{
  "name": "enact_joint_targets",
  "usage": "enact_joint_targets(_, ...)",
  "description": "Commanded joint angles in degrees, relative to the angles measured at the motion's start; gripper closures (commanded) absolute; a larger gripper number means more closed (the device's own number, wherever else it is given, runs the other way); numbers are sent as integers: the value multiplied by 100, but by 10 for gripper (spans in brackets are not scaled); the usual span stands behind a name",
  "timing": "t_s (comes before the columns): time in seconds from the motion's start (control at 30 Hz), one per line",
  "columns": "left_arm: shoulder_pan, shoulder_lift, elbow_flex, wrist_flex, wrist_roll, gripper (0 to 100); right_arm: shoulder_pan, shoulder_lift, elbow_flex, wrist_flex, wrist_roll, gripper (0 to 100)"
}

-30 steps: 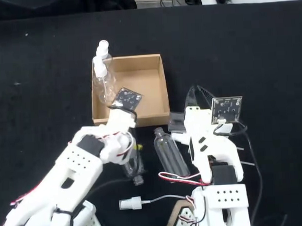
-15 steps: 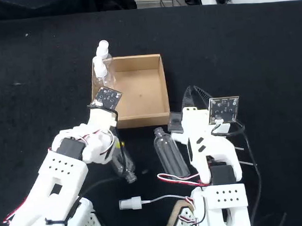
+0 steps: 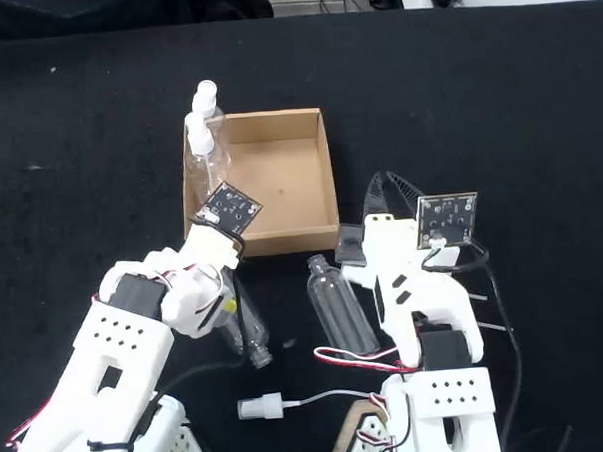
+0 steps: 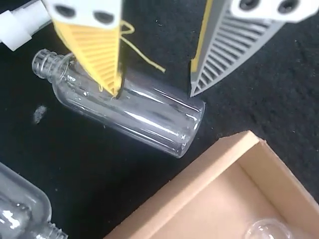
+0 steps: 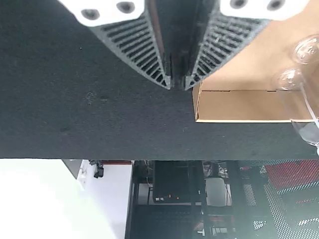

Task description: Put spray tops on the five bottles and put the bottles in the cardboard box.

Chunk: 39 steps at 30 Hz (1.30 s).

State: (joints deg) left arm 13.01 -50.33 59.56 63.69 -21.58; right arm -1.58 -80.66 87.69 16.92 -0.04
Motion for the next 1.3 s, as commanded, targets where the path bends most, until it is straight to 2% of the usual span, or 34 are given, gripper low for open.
enact_joint_targets(0.0,-40,-97,-347,-9,-97,808,-79,-57,-66,-132,35,980)
enact_joint_targets(0.1,-48,-97,-347,44,-141,808,-79,-57,-66,-132,35,980)
enact_joint_targets(0.17,-48,-97,-347,123,-510,808,-79,-57,-66,-132,35,980)
enact_joint_targets(0.3,-57,-97,-576,800,-1327,807,-79,-75,-40,-132,35,980)
enact_joint_targets(0.4,-57,-88,-1068,1371,-1521,805,-79,-92,-22,-149,35,980)
enact_joint_targets(0.57,-22,-79,-1587,2040,-1969,677,-79,-92,-22,-149,35,980)
enact_joint_targets(0.67,-40,-62,-1587,2321,-2752,688,-79,-92,-22,-149,35,980)
enact_joint_targets(0.77,22,79,-1446,2277,-3068,692,-79,-92,-22,-158,35,980)
enact_joint_targets(1.07,980,941,-1349,1503,-3165,691,-44,-101,-48,-158,35,980)
enact_joint_targets(1.27,1077,1486,-1332,730,-3147,691,273,-101,-180,-123,158,980)
